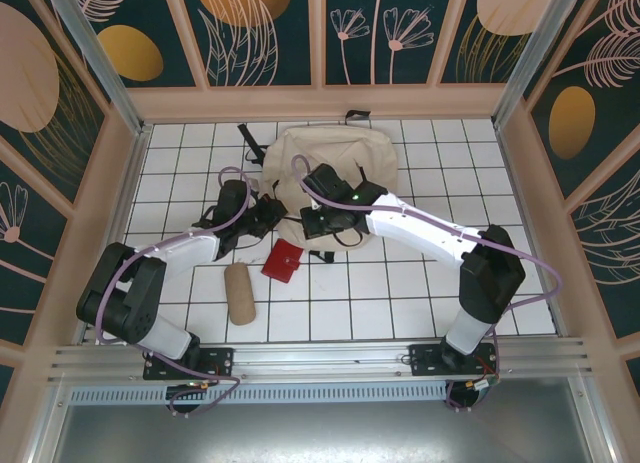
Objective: Pack books, pencil case, and school supplies into a backpack
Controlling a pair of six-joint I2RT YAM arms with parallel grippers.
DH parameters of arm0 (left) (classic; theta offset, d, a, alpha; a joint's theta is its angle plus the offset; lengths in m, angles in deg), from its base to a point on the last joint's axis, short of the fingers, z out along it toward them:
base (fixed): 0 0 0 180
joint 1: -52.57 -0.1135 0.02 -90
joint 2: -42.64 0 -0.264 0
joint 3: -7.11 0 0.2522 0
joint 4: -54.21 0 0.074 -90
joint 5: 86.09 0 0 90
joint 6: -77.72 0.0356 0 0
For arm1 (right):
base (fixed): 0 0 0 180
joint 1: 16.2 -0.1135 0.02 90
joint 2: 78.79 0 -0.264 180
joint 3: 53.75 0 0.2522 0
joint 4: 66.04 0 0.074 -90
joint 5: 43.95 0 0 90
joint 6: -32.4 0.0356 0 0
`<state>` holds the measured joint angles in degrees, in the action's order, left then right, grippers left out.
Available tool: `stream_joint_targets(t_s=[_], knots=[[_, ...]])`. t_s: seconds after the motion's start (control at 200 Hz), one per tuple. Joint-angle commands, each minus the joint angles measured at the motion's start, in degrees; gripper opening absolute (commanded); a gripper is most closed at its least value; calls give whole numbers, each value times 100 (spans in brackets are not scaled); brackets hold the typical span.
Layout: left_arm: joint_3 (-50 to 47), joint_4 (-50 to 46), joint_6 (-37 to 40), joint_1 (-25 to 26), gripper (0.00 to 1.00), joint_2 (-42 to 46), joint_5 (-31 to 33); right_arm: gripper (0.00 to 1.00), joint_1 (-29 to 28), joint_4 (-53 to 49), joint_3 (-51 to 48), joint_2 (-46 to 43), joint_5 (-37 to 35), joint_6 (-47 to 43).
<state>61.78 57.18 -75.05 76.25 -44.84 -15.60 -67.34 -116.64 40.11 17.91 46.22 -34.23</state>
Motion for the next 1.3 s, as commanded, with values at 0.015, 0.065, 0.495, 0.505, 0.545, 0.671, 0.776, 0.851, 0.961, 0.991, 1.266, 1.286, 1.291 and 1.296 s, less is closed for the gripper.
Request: stream_joint_targets(t_s=[0.015,0.065,0.495,0.505,0.545,0.671,0.776,0.851,0.961,0.991,1.266,1.286,1.291,1.296], knots=[[-116,-25,18,-23,0,7,513,0,-149,-1068,120,-58,-869,198],[-127,-42,3,-15,0,2,578,0,-164,-1308,121,-72,-1149,267],[-26,-536,227,-22,0,35,1375,0,-152,-2383,262,-170,-2796,685],[-22,-556,233,-17,0,38,1394,0,-145,-2399,255,-170,-2812,692],[-13,-612,256,-22,0,58,1488,0,-110,-2471,237,-173,-2907,719],[-25,-723,290,-30,0,116,1648,0,25,-2708,166,-162,-3232,799],[-80,-757,287,-30,0,150,1735,0,226,-2746,39,-145,-3411,753],[-117,-784,274,-39,0,186,1805,0,388,-2719,-80,-100,-3610,703],[-157,-853,284,-49,0,251,1893,0,630,-2685,-207,-36,-3888,653],[-167,-868,299,-50,0,264,1904,0,701,-2666,-233,-23,-3929,638],[-214,-895,390,-183,0,289,1951,0,1360,-2066,-502,103,-4002,430],[-200,-904,411,-207,0,292,1959,0,1376,-2017,-496,126,-3952,385],[-199,-906,421,-211,0,288,1959,0,1377,-1988,-495,128,-3936,364],[-198,-907,426,-217,0,291,1959,0,1378,-1964,-504,128,-3927,345]])
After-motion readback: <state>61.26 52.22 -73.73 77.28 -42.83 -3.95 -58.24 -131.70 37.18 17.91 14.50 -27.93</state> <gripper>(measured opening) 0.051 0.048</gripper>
